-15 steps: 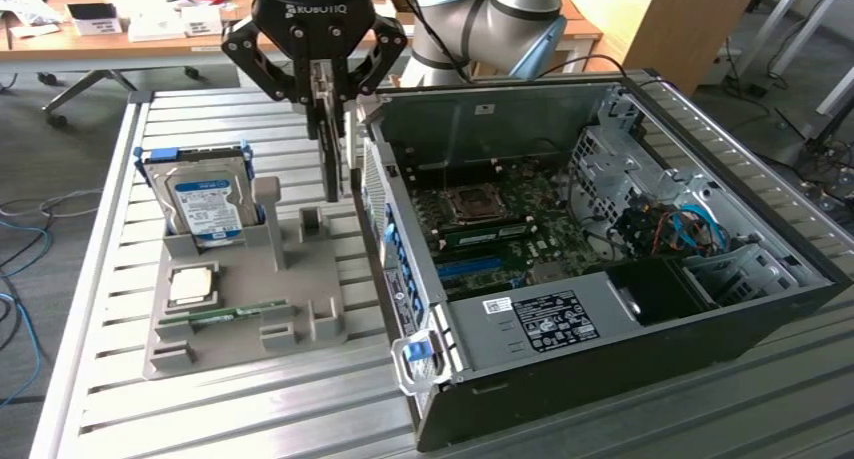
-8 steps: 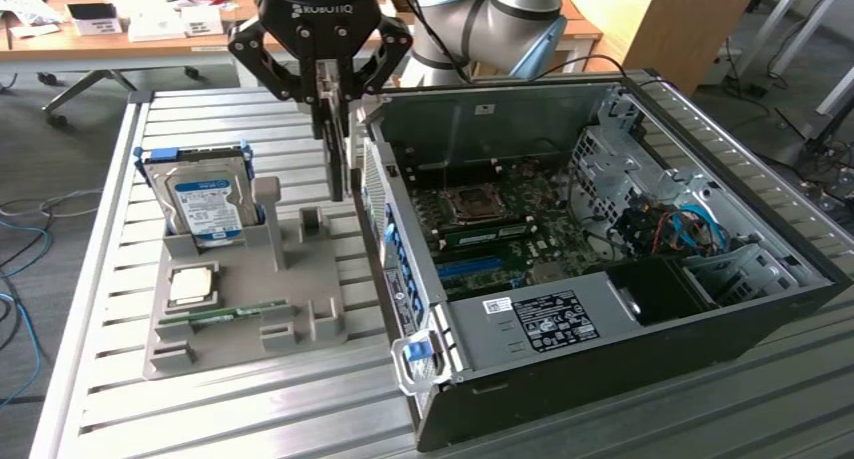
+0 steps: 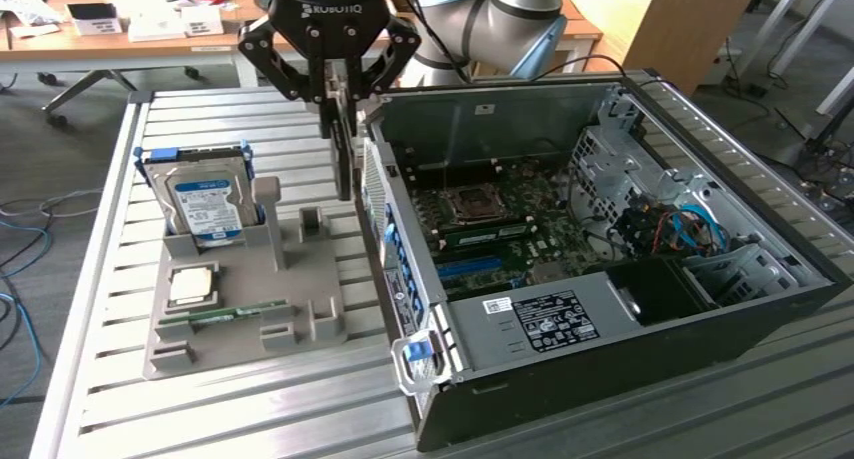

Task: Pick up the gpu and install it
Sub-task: 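Pick up the gpu and move the gpu toward the slot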

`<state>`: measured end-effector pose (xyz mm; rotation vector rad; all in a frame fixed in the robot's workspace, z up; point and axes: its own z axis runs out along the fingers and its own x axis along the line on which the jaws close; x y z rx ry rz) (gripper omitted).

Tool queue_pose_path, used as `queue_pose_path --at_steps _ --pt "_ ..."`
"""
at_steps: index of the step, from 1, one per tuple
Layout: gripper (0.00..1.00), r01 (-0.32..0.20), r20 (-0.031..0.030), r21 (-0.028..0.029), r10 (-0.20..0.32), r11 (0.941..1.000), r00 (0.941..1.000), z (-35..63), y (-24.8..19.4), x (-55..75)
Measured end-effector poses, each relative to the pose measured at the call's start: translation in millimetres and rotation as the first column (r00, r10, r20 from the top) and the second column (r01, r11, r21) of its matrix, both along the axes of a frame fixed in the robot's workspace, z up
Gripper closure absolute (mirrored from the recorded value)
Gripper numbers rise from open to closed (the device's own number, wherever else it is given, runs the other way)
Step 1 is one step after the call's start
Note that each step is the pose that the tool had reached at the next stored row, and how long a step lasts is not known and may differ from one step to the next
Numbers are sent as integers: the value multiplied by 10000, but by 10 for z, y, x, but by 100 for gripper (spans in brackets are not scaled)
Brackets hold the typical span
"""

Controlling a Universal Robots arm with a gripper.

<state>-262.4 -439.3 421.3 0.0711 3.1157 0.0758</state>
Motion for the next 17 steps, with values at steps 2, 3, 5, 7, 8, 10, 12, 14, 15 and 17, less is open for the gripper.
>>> queue_pose_path --at_steps 2,3,5,7,8,10,12,14,15,17 --pt "73 0 0 0 0 10000 10000 0 0 20" --pt "73 1 0 -1 -1 10000 10000 0 0 30" --pt "73 0 -1 -1 0 10000 10000 1 0 51" --pt "73 1 0 0 -1 10000 10000 0 0 73" --pt "73 0 0 0 0 10000 10000 0 0 84" --pt "73 1 0 0 -1 10000 10000 0 0 105" --pt "73 1 0 0 -1 10000 10000 0 0 126" --pt "73 0 -1 0 0 10000 10000 0 0 149" --pt "73 0 0 0 0 10000 10000 0 0 160" --pt "73 0 0 0 0 10000 10000 0 1 182"
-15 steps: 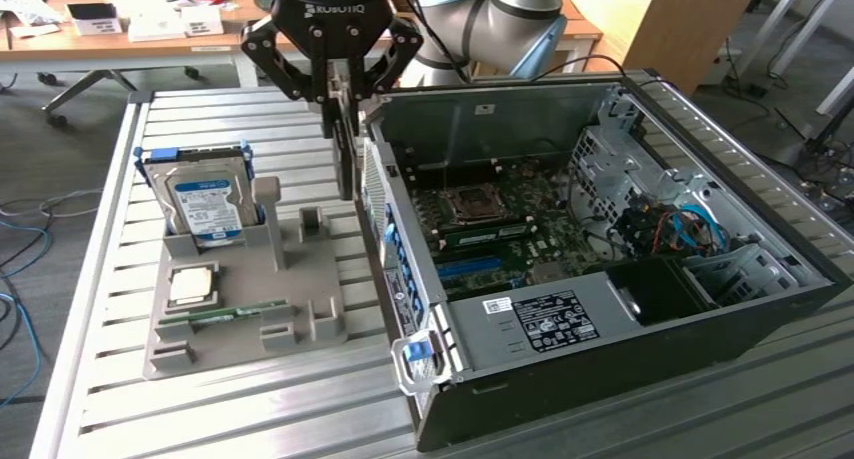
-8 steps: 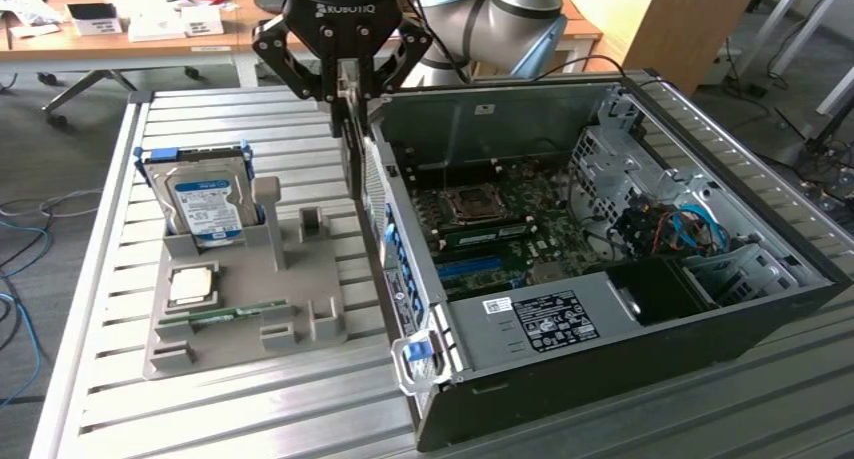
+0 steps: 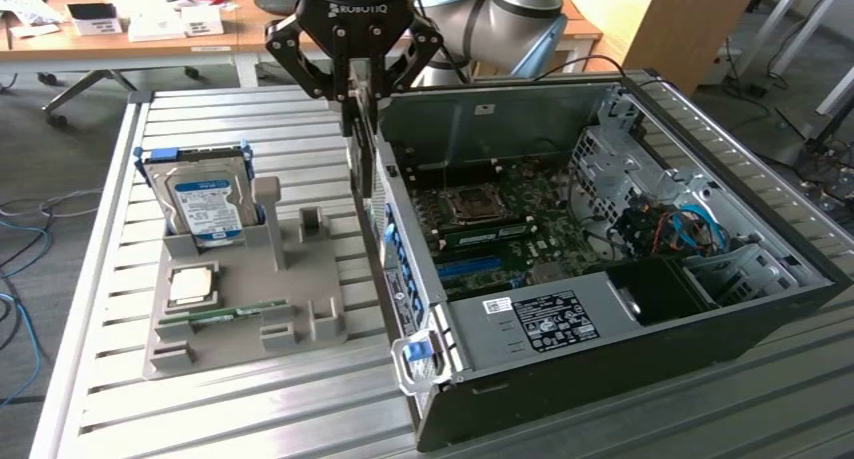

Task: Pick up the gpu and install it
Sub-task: 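Pick up the gpu and move the gpu toward the slot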

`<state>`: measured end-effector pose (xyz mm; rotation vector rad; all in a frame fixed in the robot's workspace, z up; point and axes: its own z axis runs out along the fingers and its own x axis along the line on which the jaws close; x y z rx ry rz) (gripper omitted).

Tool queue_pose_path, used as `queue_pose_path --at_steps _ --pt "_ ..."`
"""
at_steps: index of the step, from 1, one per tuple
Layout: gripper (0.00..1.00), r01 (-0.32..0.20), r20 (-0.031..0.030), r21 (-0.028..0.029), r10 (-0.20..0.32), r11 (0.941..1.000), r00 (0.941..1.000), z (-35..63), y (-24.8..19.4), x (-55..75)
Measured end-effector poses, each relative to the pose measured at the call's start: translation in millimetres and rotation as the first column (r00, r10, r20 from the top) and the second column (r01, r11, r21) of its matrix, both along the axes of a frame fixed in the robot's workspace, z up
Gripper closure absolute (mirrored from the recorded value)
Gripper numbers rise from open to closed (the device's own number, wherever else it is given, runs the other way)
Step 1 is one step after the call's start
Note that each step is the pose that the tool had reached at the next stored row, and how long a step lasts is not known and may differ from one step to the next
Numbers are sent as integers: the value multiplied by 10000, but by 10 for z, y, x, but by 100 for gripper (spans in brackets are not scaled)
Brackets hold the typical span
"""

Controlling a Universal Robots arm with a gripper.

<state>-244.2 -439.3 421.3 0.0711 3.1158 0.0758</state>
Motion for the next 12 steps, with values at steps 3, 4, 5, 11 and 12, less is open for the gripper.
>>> queue_pose_path --at_steps 3,4,5,11,12 --pt "73 0 0 0 0 10000 10000 0 0 36" --pt "73 0 -1 -1 0 10000 10000 0 0 49" --pt "73 0 0 -1 0 10000 10000 0 1 62" --pt "73 1 0 -1 -1 10000 10000 0 2 138" --pt "73 0 -1 -1 0 10000 10000 1 2 150"
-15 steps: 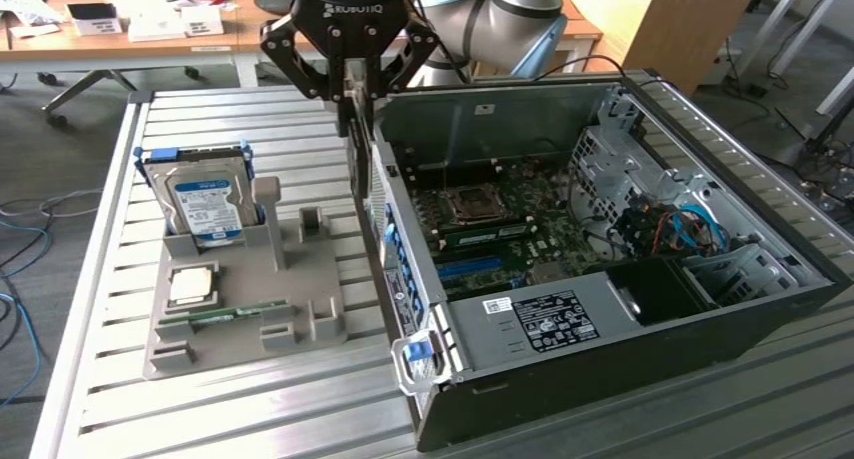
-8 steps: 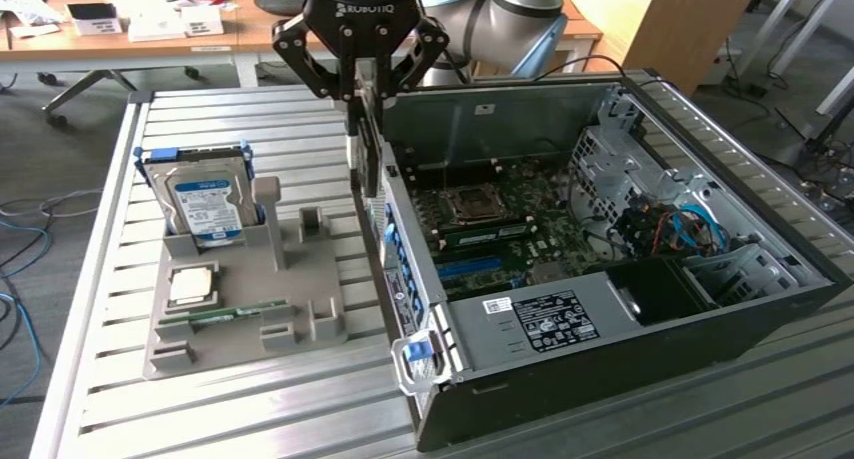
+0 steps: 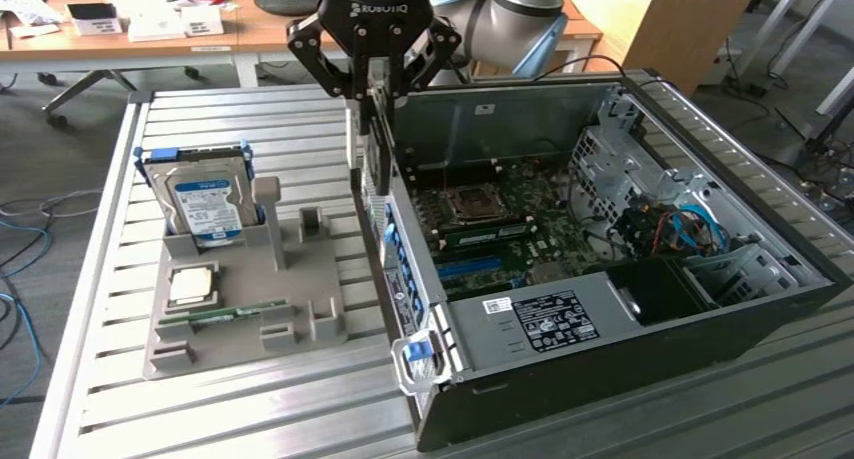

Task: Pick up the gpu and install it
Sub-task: 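Pick up the gpu and move the gpu toward the slot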

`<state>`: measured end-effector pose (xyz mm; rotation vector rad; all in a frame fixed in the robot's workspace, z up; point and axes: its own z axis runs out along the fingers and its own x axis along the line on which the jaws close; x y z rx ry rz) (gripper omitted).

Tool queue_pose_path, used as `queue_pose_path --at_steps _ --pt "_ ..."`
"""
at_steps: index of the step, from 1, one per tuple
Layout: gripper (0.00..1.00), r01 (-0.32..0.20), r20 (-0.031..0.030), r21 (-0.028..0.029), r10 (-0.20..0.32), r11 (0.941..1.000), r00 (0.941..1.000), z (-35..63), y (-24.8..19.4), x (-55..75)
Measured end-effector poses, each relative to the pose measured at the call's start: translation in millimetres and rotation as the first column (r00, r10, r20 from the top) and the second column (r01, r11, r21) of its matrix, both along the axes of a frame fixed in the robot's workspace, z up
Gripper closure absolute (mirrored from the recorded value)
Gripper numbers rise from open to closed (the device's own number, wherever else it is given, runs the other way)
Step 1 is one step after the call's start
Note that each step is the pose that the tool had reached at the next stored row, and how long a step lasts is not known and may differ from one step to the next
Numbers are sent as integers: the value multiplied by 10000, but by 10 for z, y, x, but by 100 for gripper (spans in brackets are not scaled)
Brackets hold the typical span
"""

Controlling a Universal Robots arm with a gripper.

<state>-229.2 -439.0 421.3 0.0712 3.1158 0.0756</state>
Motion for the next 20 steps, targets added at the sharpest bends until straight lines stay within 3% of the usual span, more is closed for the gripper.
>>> queue_pose_path --at_steps 20 --pt "73 0 1 0 0 10000 10000 0 4 211"
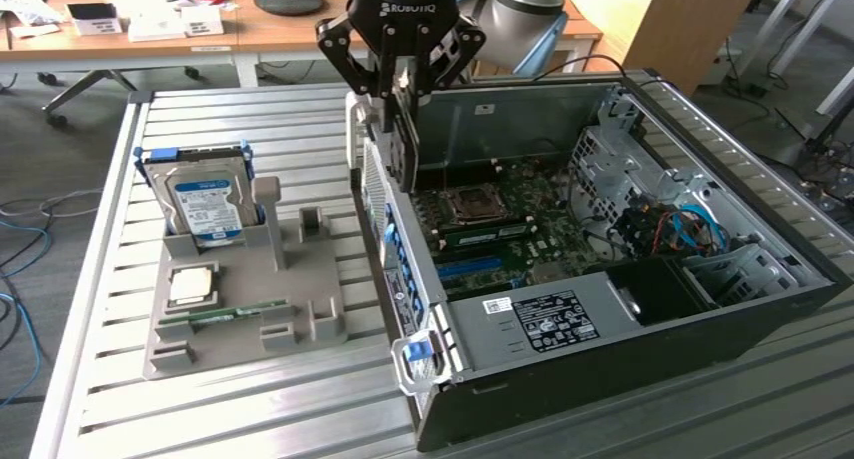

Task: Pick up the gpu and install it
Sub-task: 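Pick up the gpu and move the gpu toward the slot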

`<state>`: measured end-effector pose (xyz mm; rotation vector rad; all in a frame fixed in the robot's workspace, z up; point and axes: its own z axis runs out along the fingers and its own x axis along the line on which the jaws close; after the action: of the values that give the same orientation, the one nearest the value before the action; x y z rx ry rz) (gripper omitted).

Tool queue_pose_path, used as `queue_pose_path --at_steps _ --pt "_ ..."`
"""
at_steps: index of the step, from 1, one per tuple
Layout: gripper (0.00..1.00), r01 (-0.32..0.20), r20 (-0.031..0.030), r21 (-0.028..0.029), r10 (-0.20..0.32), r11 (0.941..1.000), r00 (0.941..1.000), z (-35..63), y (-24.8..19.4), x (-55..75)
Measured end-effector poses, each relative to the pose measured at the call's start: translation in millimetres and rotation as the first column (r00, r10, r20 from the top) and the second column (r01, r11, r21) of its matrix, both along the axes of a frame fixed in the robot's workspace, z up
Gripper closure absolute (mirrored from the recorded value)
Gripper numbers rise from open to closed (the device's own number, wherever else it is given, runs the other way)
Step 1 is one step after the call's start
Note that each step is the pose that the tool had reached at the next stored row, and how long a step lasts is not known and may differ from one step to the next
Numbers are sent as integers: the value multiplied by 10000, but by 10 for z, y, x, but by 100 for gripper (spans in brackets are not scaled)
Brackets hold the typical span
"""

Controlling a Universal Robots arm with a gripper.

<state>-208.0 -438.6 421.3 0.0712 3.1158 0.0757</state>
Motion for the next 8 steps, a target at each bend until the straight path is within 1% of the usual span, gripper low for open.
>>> queue_pose_path --at_steps 8 --pt "73 -1 0 1 1 10000 10000 0 3 82"
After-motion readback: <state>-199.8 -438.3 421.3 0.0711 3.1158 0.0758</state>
